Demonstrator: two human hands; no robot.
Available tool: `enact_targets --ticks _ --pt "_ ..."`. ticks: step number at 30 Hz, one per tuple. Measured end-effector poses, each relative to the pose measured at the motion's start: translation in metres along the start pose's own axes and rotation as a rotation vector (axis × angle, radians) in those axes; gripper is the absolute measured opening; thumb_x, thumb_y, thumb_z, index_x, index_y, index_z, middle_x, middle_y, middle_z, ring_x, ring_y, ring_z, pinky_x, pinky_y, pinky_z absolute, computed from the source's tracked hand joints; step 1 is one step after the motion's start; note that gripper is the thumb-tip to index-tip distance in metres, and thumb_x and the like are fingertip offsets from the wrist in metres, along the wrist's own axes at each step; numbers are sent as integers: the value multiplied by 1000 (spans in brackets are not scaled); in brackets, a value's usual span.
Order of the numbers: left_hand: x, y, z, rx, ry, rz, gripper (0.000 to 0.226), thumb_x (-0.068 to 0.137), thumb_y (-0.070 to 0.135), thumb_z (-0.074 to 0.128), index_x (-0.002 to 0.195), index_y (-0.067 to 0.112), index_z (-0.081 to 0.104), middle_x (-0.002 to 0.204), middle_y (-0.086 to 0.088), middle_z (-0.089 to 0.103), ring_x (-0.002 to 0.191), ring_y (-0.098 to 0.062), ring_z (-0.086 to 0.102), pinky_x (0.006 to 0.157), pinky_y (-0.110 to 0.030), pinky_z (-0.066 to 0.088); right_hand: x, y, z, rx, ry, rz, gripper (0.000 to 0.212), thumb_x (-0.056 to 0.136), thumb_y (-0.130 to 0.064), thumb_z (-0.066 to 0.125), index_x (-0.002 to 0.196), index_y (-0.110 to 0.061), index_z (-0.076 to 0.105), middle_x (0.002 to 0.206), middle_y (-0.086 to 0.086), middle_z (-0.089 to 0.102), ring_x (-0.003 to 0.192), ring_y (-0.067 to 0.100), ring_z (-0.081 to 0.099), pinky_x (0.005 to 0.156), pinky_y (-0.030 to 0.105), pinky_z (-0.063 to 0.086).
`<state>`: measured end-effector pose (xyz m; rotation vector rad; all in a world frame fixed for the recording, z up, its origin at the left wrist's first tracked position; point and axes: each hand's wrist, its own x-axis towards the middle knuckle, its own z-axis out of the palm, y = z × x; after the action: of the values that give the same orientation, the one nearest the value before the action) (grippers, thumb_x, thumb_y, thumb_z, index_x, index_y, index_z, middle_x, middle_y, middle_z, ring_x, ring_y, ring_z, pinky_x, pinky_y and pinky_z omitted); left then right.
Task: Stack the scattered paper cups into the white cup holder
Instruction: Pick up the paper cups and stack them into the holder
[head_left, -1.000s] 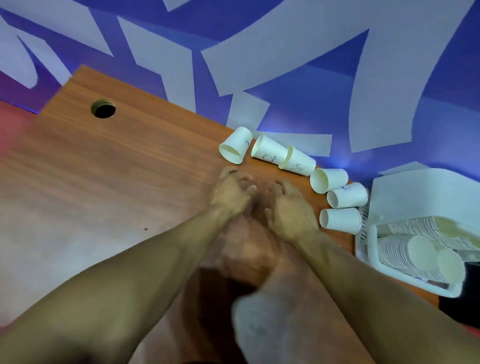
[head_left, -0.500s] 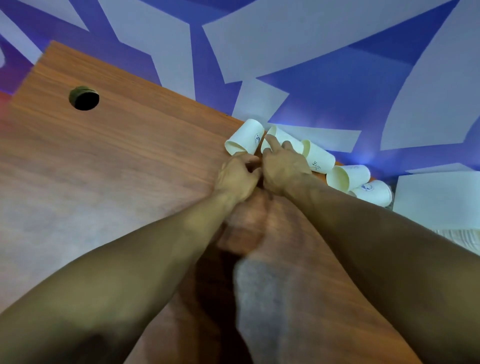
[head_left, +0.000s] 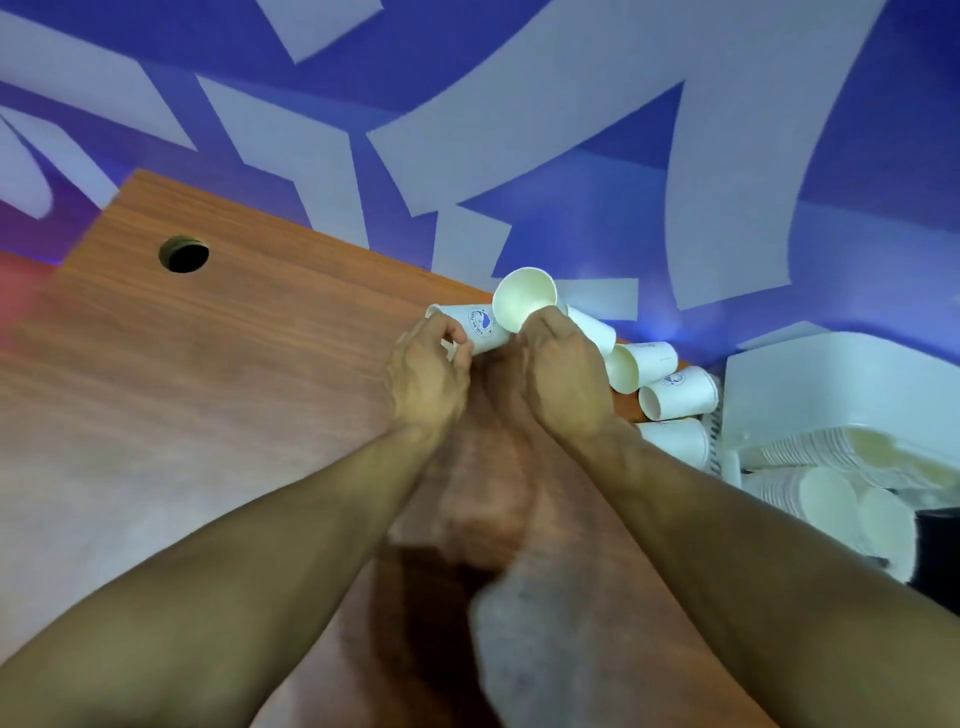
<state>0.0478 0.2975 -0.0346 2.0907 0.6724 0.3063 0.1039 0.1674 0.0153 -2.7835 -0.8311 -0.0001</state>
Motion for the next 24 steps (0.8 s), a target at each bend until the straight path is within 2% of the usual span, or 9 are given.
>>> enact_targets --ticks 2,5,10,13,16,24 --pt "-13 14 -6 -17 15 50 14 85 19 64 93 24 53 89 9 62 84 -22 59 71 -33 40 -21 1 -12 82 102 30 17 73 4 62 86 -5 61 88 11 60 74 31 58 56 36 45" --pt "-36 38 -13 -21 23 115 26 87 22 65 103 31 46 86 15 59 79 -15 58 69 -33 45 -50 6 -31 176 187 106 18 81 0 55 97 -10 59 94 7 59 81 30 56 63 39 46" --pt "-74 87 -6 44 61 291 9 89 30 65 96 25 64 86 12 65 79 -15 58 71 -35 46 -93 32 -63 235 357 82 13 88 -9 56 98 -14 61 94 4 59 77 30 57 61 41 46" --pt "-99 124 14 77 78 439 7 89 28 65 92 22 65 85 11 66 75 -13 55 68 -32 42 -122 66 -89 212 456 79 14 91 -17 54 96 -15 66 95 3 61 71 27 59 60 37 42" --pt "-128 166 44 62 56 546 10 90 32 61 91 23 65 84 10 65 75 -12 54 67 -28 41 -155 108 -115 219 522 131 12 91 -19 56 94 -16 67 96 3 60 71 30 61 58 40 49" --pt "-199 242 134 59 -38 744 10 92 31 62 92 23 66 82 9 63 76 -17 56 67 -31 43 -240 221 -159 190 652 255 5 90 -13 62 91 -11 67 92 5 59 70 25 59 57 39 50"
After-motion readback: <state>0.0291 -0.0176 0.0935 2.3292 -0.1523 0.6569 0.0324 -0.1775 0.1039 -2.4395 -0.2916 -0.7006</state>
